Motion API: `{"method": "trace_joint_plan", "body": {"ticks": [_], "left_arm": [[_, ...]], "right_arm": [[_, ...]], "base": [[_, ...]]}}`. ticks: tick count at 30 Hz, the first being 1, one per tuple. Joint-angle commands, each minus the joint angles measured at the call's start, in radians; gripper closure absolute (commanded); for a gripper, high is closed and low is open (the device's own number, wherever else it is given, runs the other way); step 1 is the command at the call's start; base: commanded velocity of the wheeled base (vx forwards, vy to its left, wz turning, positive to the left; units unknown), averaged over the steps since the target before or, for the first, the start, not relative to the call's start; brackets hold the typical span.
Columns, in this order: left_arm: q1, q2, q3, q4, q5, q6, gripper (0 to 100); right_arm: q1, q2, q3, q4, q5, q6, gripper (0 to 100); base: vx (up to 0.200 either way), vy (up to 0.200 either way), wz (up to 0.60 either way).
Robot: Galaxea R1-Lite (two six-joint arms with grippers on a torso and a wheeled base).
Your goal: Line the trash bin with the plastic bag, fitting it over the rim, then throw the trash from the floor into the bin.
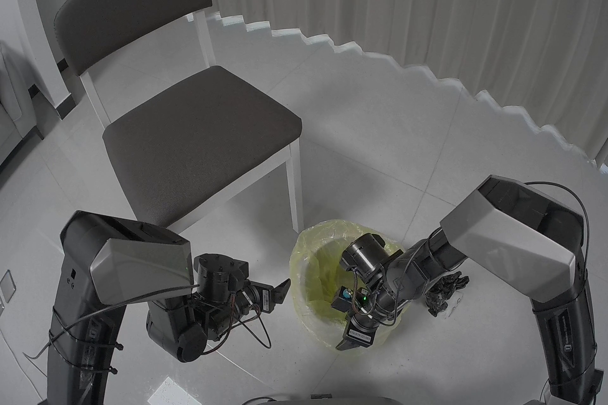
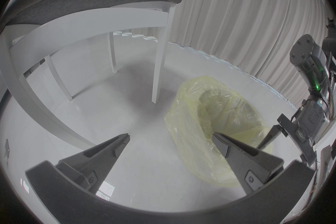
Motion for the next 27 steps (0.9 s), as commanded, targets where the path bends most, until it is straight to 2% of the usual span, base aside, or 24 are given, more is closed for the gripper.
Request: {"method": "trace_joint_plan", "body": {"ticks": [1, 6, 8, 17, 18, 19, 20, 22, 23, 24, 25, 27], "left_arm": [[-0.004, 0.001, 0.000, -0.001, 0.000, 0.000, 0], [-0.006, 0.001, 0.000, -0.001, 0.000, 0.000, 0], [-0.006, -0.003, -0.005, -0.001, 0.002, 0.000, 0], [-0.007, -0.014, 0.003, -0.001, 0.002, 0.000, 0], [-0.007, -0.014, 0.003, -0.001, 0.002, 0.000, 0], [-0.006, -0.015, 0.003, -0.002, 0.002, 0.000, 0], [-0.007, -0.015, 0.003, -0.002, 0.002, 0.000, 0], [-0.007, -0.015, 0.003, -0.002, 0.002, 0.000, 0], [-0.007, -0.014, 0.001, -0.004, 0.002, -0.002, 0], [-0.007, -0.014, 0.001, -0.006, 0.002, 0.000, 0], [-0.007, -0.012, 0.003, -0.015, 0.002, -0.002, 0], [-0.007, -0.009, 0.003, -0.019, 0.002, -0.002, 0]], "right_arm": [[0.018, -0.020, 0.046, -0.035, 0.000, 0.001, 0], [0.017, -0.025, 0.058, -0.046, 0.000, 0.001, 0], [-0.008, -0.103, 0.099, -0.049, 0.008, 0.013, 0], [-0.197, -0.258, 0.158, -0.043, 0.040, 0.013, 0], [-0.197, -0.258, 0.158, -0.043, 0.040, 0.013, 0], [-0.255, -0.259, 0.150, -0.040, 0.040, 0.012, 0], [-0.279, -0.256, 0.148, -0.038, 0.040, 0.012, 0], [-0.293, -0.255, 0.148, -0.038, 0.040, 0.010, 0], [-0.365, -0.236, 0.145, -0.041, 0.031, 0.004, 0], [-0.373, -0.232, 0.145, -0.041, 0.029, 0.003, 0], [-0.419, -0.207, 0.135, -0.046, 0.029, 0.003, 0], [-0.441, -0.193, 0.119, -0.046, 0.029, 0.001, 0]], "base": [[0.000, 0.000, 0.00], [0.000, 0.000, 0.00], [0.000, 0.000, 0.00], [0.000, 0.000, 0.00], [0.000, 0.000, 0.00], [0.000, 0.000, 0.00], [0.000, 0.000, 0.00], [0.000, 0.000, 0.00], [0.000, 0.000, 0.00], [0.000, 0.000, 0.00], [0.000, 0.000, 0.00], [0.000, 0.000, 0.00]]}}
